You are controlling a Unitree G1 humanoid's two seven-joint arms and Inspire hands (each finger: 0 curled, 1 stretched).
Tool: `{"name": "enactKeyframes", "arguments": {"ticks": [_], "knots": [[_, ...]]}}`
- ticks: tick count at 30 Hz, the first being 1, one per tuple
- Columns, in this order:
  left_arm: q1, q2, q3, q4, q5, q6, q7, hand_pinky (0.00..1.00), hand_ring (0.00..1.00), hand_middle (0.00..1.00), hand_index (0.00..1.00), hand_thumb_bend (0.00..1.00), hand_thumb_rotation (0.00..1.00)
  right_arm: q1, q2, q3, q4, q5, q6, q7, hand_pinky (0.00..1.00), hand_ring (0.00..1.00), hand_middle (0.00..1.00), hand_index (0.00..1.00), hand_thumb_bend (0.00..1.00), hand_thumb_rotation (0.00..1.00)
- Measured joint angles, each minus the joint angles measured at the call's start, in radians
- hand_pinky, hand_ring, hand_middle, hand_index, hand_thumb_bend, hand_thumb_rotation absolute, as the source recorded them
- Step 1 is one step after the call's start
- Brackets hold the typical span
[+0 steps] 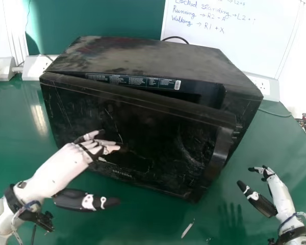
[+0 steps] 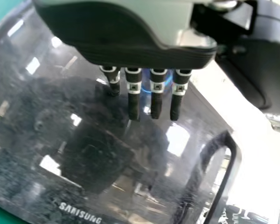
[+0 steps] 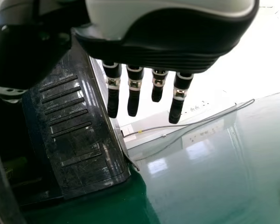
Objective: Put biscuit inside oven
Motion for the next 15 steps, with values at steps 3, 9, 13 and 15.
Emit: {"name": "enactKeyframes", "arguments": {"ticks": [3, 9, 13, 15], "knots": [[-0.013, 0.002, -0.005, 0.001, 0.019, 0.005, 0.000, 0.75, 0.87, 0.92, 0.88, 0.89, 0.98, 0.000, 0.000, 0.000, 0.000, 0.000, -0.004, 0.000, 0.81, 0.87, 0.89, 0.83, 0.96, 0.32], [-0.023, 0.003, -0.018, 0.001, 0.085, 0.028, 0.009, 0.75, 0.86, 0.90, 0.87, 0.89, 1.00, 0.000, 0.000, 0.000, 0.002, 0.000, -0.005, -0.001, 0.81, 0.87, 0.89, 0.84, 0.96, 0.33], [-0.037, 0.002, -0.025, 0.000, 0.100, 0.052, 0.010, 0.76, 0.86, 0.91, 0.87, 0.90, 1.00, 0.001, 0.000, 0.000, 0.002, -0.001, -0.006, -0.001, 0.81, 0.87, 0.89, 0.83, 0.96, 0.32], [-0.043, 0.002, -0.036, -0.002, 0.105, 0.068, 0.010, 0.77, 0.87, 0.91, 0.88, 0.90, 1.00, 0.003, 0.000, 0.000, 0.002, -0.001, -0.005, -0.001, 0.81, 0.87, 0.89, 0.84, 0.95, 0.32]]}}
